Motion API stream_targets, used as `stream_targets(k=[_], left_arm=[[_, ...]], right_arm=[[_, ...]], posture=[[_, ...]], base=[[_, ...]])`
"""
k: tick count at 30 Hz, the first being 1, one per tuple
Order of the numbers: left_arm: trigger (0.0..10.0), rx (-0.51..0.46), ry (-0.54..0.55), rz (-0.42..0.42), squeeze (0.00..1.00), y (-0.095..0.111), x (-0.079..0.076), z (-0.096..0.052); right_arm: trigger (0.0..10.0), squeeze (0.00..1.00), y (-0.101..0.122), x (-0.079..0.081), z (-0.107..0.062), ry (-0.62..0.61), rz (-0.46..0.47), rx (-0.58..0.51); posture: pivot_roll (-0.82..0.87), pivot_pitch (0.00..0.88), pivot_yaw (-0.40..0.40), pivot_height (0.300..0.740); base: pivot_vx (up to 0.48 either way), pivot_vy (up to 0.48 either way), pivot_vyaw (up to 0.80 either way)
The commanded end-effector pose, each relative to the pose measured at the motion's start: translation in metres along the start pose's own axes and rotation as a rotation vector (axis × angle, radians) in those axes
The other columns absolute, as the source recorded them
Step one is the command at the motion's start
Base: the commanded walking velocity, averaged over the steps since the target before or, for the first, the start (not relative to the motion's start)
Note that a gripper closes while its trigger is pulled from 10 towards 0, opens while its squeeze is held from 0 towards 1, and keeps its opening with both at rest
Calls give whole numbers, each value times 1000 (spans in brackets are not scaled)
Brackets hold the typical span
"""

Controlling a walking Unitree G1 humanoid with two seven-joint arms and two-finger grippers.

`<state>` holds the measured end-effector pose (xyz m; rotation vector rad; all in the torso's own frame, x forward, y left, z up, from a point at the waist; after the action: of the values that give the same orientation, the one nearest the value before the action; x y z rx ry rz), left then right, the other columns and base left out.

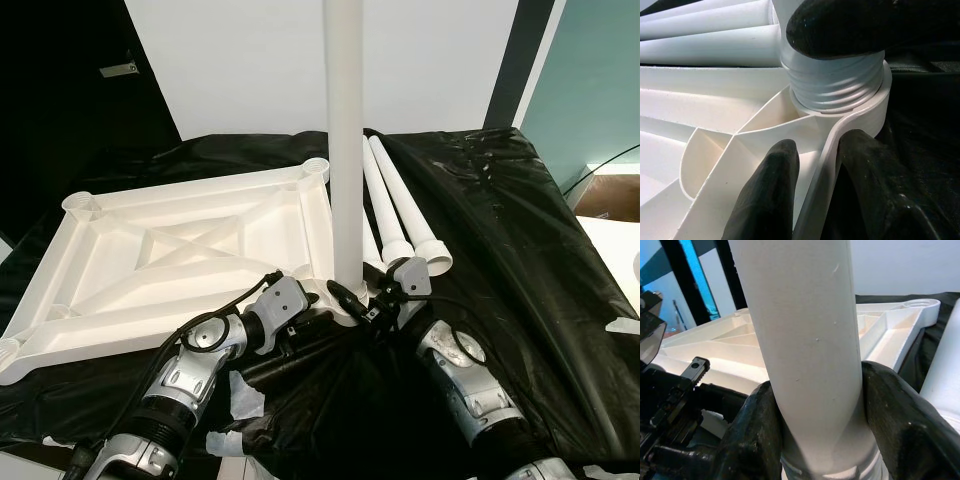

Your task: Building children table

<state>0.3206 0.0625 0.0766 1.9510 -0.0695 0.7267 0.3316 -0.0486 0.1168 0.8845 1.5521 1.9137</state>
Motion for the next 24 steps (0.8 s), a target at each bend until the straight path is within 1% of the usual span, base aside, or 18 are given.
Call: stream_targets(k=[1, 7, 8, 10, 12, 13, 14, 17, 18, 19, 20, 21, 22, 23, 24], left_arm=[[10000, 50, -80, -33, 0, -15, -21, 1], [10000, 97, -102, -12, 0, -23, -22, 1], [10000, 114, -97, -16, 0, -25, -21, 1], [10000, 114, -97, -16, 0, -25, -21, 1], [10000, 185, -76, -16, 0, -36, -17, 3], [10000, 185, -76, -16, 0, -36, -17, 3], [10000, 225, -79, -16, 0, -42, -16, 3], [10000, 225, -79, -16, 0, -42, -16, 3], [3922, 252, -100, -24, 0, -47, -19, 2], [0, 257, -139, -35, 0, -48, -25, 0], [0, 257, -139, -35, 0, -48, -25, 0], [0, 246, -176, -45, 0, -47, -31, -2], [0, 233, -190, -43, 0, -45, -34, -2], [0, 233, -190, -43, 0, -45, -34, -2], [9961, 223, -184, -32, 0, -43, -33, -1]], right_arm=[[0, 0, -15, -13, -7, -81, 26, 48], [0, 0, -10, -13, -5, -77, 18, 40], [10000, 0, -10, -12, -4, -70, 10, 45], [10000, 0, -10, -12, -4, -70, 10, 45], [10000, 0, -10, -10, -4, -59, -10, 59], [10000, 0, -10, -10, -4, -59, -10, 59], [10000, 0, -9, -9, -4, -52, -23, 62], [10000, 0, -9, -9, -4, -52, -23, 62], [10000, 0, -8, -8, -4, -39, -40, 65], [10000, 0, -6, -8, -4, -25, -65, 70], [10000, 0, -6, -8, -4, -25, -65, 70], [10000, 0, -3, -10, -3, -12, -96, 77], [10000, 0, -1, -13, -3, 1, -121, 82], [10000, 0, -1, -13, -3, 1, -121, 82], [10000, 0, 3, -16, -2, 20, -141, 87]], posture=[[40, 0, 67, 740], [40, 0, 67, 740], [28, 0, 68, 740], [28, 0, 68, 740], [24, 0, 68, 740], [24, 0, 68, 740], [23, 0, 68, 740], [23, 0, 68, 740], [18, 0, 73, 740], [17, 0, 73, 740], [17, 0, 73, 740], [15, 0, 74, 740], [14, 0, 74, 740], [14, 0, 74, 740], [15, 0, 73, 740]], base=[[0, 0, 0], [0, 0, 0], [0, 0, 0], [0, 0, 0], [0, 0, 0], [0, 0, 0], [0, 0, 0], [0, 0, 0], [0, 0, 0], [0, 0, 0], [0, 0, 0], [0, 0, 0], [0, 0, 0], [0, 0, 0], [0, 0, 0]])
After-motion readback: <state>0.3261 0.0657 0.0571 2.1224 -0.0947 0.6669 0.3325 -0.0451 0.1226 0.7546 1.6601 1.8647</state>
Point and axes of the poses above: a point about 5 cm out from each wrist's last joint towards the gripper, its own z axis pointing out of the wrist towards the gripper, its own y axis along the axis of the wrist's last joint, x = y × z, the point moved 6 cm from there along z, pointing out of the wrist towards the gripper, and after that the axes turned 15 degrees about z, right-handed, at the moved point
